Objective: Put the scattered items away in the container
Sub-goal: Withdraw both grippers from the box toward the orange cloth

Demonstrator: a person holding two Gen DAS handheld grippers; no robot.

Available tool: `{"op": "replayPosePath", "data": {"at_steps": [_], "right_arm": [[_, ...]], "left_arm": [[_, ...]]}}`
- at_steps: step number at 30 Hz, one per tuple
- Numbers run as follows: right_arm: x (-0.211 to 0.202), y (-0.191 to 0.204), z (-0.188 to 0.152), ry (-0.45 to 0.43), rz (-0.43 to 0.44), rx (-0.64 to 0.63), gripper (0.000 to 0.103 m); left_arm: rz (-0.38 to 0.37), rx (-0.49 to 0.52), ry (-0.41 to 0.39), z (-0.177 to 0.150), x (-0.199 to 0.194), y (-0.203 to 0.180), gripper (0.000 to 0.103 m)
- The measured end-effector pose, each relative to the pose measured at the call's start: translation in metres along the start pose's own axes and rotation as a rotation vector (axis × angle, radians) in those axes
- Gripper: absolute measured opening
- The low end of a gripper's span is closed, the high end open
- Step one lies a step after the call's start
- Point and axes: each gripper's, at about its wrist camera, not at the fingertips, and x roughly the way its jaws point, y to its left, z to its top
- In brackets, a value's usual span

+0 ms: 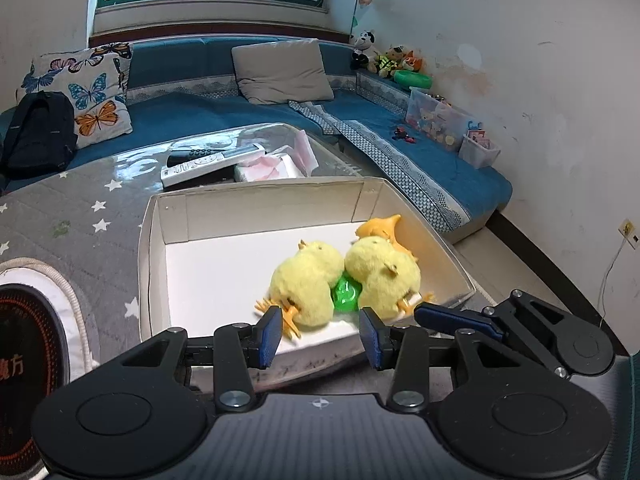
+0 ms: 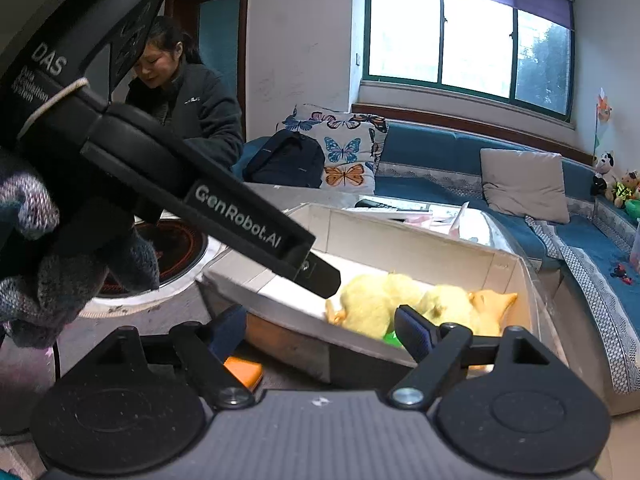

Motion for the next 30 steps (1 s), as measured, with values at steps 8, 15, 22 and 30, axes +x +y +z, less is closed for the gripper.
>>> {"op": "replayPosePath", "data": {"at_steps": [8, 15, 22, 30], "right_arm": [[-0.004, 0.009, -0.020, 0.016, 0.023, 0.034, 0.084], [-0.002, 0.021, -0.039, 0.047, 0.050, 0.056, 0.084], [0.008, 0.038, -0.047, 0.082, 0.079, 0.040, 0.083], [0.026, 0.053, -0.050, 0.115, 0.121, 0.038, 0.075]], "left_arm": [[0.013, 0.000, 0.001, -0.020, -0.014, 0.004, 0.045], [0.022, -0.021, 0.024, -0.036, -0.017, 0.014, 0.045], [0.022, -0.089, 0.073, -0.053, -0.012, 0.033, 0.045], [-0.008, -0.167, 0.106, -0.066, -0.008, 0.045, 0.045]]}}
